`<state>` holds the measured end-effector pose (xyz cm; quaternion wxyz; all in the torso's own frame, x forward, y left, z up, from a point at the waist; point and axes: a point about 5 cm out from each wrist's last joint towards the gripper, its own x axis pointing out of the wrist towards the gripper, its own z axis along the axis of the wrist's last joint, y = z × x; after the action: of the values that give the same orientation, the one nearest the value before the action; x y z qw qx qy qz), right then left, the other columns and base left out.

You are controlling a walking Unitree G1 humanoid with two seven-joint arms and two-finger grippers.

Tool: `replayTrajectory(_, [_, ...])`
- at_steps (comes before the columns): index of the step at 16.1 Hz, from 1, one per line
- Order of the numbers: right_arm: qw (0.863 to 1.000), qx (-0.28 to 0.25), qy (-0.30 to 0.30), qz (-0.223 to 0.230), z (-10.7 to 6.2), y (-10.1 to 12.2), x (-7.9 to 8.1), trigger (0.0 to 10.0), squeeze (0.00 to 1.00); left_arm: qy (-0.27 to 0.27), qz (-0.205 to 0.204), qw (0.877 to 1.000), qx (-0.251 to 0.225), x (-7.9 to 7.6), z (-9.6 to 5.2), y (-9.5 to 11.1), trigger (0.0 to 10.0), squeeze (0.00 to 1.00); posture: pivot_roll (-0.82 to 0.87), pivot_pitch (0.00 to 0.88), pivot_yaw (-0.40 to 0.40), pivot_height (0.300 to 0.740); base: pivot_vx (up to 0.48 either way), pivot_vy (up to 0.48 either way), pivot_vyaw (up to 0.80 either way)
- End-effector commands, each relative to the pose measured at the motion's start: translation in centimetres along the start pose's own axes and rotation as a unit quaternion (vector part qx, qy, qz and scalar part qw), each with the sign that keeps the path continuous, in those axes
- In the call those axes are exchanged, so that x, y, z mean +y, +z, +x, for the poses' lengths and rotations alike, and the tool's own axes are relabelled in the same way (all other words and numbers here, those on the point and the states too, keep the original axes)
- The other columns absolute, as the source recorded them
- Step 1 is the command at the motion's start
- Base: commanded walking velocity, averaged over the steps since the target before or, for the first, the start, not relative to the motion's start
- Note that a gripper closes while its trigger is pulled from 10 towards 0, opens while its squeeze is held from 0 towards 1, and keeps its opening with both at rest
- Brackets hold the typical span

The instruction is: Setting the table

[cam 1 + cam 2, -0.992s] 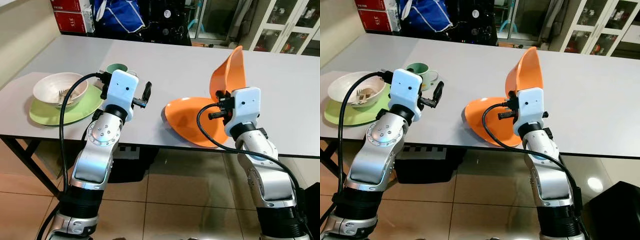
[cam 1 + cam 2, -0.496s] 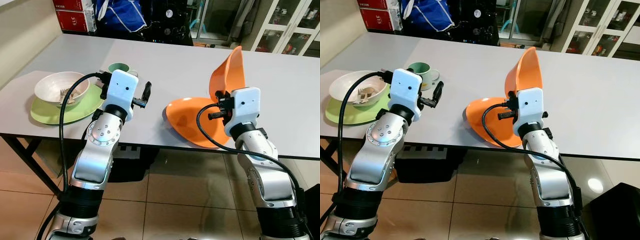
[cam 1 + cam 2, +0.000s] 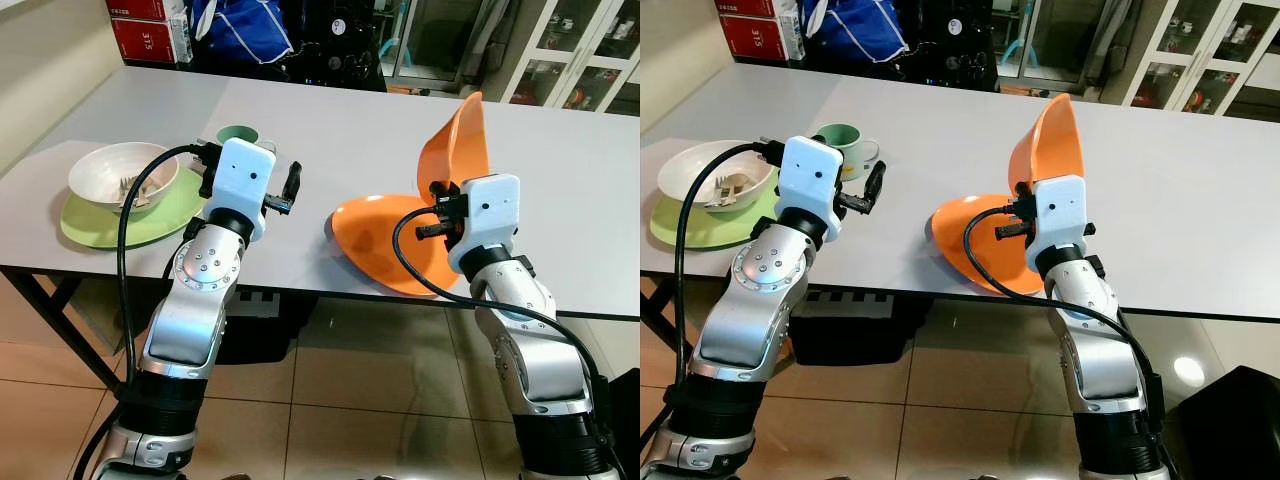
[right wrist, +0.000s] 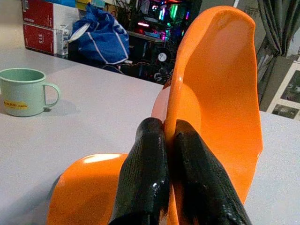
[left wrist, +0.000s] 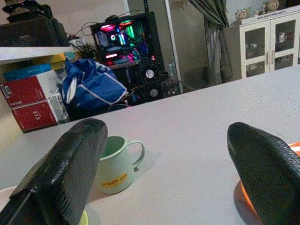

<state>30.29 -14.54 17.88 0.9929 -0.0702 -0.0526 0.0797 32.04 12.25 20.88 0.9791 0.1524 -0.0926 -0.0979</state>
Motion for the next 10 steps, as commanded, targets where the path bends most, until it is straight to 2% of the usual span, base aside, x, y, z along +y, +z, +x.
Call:
replayTrajectory(1, [1.000,-0.022,-0.003,-0.008,0.37,1.31,-0.38,10.0,0.00,0.005,0.003,1.000,-0.004,0.17,0.17,0.29,10.0,0.00,0.01,0.000,-0.084,0.740,0.000,0.000,0.00])
replayTrajectory(10, [1.000,-0.023,0.000,-0.009,0.17,1.23,-0.30,10.0,0.00,0.002,0.003,1.000,-0.004,-0.17,-0.11,0.15,10.0,0.00,0.01,0.000,-0.082,0.740,0.000,0.000,0.00])
